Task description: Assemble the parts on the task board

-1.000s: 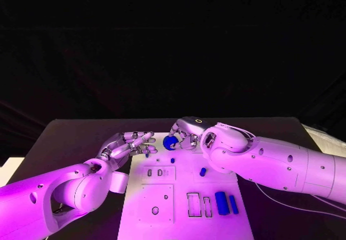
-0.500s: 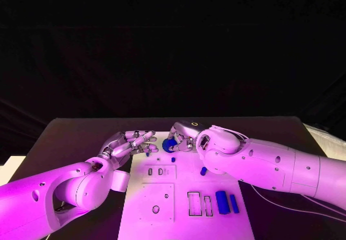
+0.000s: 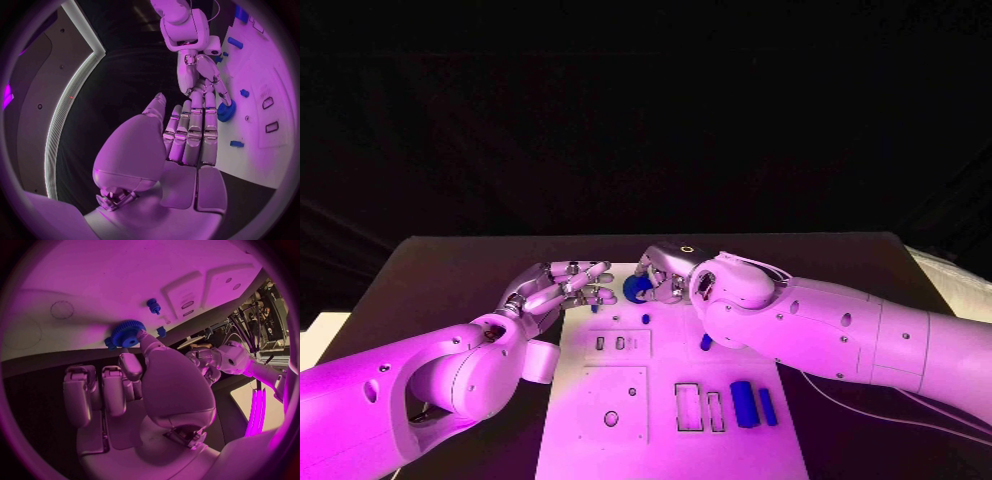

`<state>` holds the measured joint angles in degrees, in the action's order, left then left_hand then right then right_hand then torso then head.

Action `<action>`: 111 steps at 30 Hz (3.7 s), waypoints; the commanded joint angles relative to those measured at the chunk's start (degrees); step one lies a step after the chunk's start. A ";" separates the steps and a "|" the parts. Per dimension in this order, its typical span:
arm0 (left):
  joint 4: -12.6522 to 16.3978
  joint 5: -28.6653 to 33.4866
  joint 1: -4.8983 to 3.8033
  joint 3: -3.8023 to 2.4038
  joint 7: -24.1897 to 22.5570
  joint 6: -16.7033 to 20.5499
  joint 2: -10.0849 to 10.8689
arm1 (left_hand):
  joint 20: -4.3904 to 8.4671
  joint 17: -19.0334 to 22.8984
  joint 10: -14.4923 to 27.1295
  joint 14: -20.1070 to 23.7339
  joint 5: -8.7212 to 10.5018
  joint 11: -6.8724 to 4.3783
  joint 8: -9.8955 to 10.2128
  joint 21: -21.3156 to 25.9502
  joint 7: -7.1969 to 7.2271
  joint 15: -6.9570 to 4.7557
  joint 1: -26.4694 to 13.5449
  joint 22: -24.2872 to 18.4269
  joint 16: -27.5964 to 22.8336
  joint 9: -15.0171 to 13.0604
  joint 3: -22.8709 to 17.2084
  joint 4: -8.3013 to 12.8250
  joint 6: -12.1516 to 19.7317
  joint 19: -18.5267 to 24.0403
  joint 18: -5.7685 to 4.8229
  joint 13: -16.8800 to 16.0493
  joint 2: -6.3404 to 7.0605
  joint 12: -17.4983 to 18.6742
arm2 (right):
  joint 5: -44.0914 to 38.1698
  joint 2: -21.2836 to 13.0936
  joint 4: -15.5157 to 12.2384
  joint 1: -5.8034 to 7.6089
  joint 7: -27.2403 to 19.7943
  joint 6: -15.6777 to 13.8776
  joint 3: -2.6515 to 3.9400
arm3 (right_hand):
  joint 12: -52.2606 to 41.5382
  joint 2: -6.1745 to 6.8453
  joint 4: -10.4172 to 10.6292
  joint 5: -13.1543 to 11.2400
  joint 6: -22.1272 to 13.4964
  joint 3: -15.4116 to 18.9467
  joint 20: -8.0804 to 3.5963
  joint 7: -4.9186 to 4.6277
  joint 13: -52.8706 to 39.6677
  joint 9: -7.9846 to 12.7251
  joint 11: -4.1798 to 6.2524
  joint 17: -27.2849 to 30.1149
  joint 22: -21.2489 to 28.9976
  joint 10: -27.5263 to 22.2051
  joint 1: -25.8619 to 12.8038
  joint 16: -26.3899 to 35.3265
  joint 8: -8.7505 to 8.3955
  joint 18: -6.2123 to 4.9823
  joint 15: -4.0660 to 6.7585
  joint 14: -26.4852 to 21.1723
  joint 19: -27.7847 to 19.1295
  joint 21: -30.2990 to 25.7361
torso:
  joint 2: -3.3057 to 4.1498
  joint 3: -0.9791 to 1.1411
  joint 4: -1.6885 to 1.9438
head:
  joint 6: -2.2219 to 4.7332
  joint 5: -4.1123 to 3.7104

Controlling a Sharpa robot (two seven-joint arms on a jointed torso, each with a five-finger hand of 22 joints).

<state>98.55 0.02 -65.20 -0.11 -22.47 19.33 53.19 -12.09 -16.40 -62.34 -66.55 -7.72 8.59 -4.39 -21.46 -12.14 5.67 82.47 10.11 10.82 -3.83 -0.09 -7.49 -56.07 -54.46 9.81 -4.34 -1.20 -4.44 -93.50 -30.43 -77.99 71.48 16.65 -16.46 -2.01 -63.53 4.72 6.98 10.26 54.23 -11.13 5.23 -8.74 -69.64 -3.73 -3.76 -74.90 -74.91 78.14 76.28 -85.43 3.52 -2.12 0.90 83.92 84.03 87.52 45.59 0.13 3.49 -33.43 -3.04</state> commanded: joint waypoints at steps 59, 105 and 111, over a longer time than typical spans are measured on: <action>-2.06 0.11 0.12 0.02 -0.81 -2.56 0.25 | 0.07 -0.28 -0.02 0.21 0.00 0.39 0.21 -0.43 -0.19 0.16 0.39 0.12 -0.37 0.04 -0.02 0.60 0.00 -0.41 0.59 0.07 -0.28 0.23 | 19.45 -25.53 -5.06 -1.34 -18.05 -1.81 0.54 | -1.11 1.48 -0.23 2.82 -0.25 3.27 0.67 -0.12 -0.87 -0.31 0.09 -6.90 -8.23 -0.08 3.09 0.14 0.55 0.47 -0.42 4.33 1.05 -0.27 | -0.36 0.55 -1.23 | 0.00 -0.79; -2.16 0.11 0.13 0.03 -0.69 -2.40 0.29 | 0.08 -0.34 -0.08 0.17 0.00 0.37 0.21 -0.46 -0.18 0.13 0.42 0.13 -0.41 0.03 -0.07 0.65 -0.04 -0.43 0.60 0.07 -0.36 0.25 | 18.55 -22.89 -1.33 -3.10 -17.64 -2.95 0.56 | -2.59 -4.21 -2.93 -1.20 10.19 -2.08 -0.98 2.78 -2.20 -1.38 2.52 -7.61 -8.94 1.13 5.02 -0.11 3.90 0.61 1.55 4.49 1.52 -0.04 | -0.42 0.51 -1.16 | -0.59 -0.84; -2.18 0.11 0.13 0.03 -0.71 -2.38 0.32 | 0.08 -0.34 -0.08 0.17 0.00 0.37 0.21 -0.46 -0.18 0.13 0.42 0.13 -0.41 0.03 -0.07 0.65 -0.04 -0.43 0.60 0.07 -0.36 0.25 | 20.26 -23.05 -2.97 -2.95 -16.52 -5.55 0.74 | -2.55 -4.98 -3.11 -1.68 10.91 -2.91 -1.28 3.14 -2.21 -1.55 2.81 -7.67 -9.06 1.28 4.80 -0.13 4.27 0.64 1.83 4.51 1.61 0.01 | -0.45 0.48 -1.21 | -0.55 -0.82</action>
<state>96.28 0.03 -65.06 -0.05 -22.52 17.96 53.58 -12.09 -16.67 -62.34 -66.55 -7.72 8.59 -4.39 -21.67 -12.14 5.67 82.47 10.17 10.60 -3.84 -0.10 -7.17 -56.07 -54.46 9.81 -4.34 -1.20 -4.44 -74.11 -53.49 -80.38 68.45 -0.83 -19.66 -1.37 -66.01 1.26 3.86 8.71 63.34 -13.77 4.40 -6.69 -71.99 -4.79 -2.09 -74.93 -74.95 78.77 80.46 -85.44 7.13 -2.13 2.38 84.13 84.11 87.42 45.16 0.63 2.30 -34.02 -3.85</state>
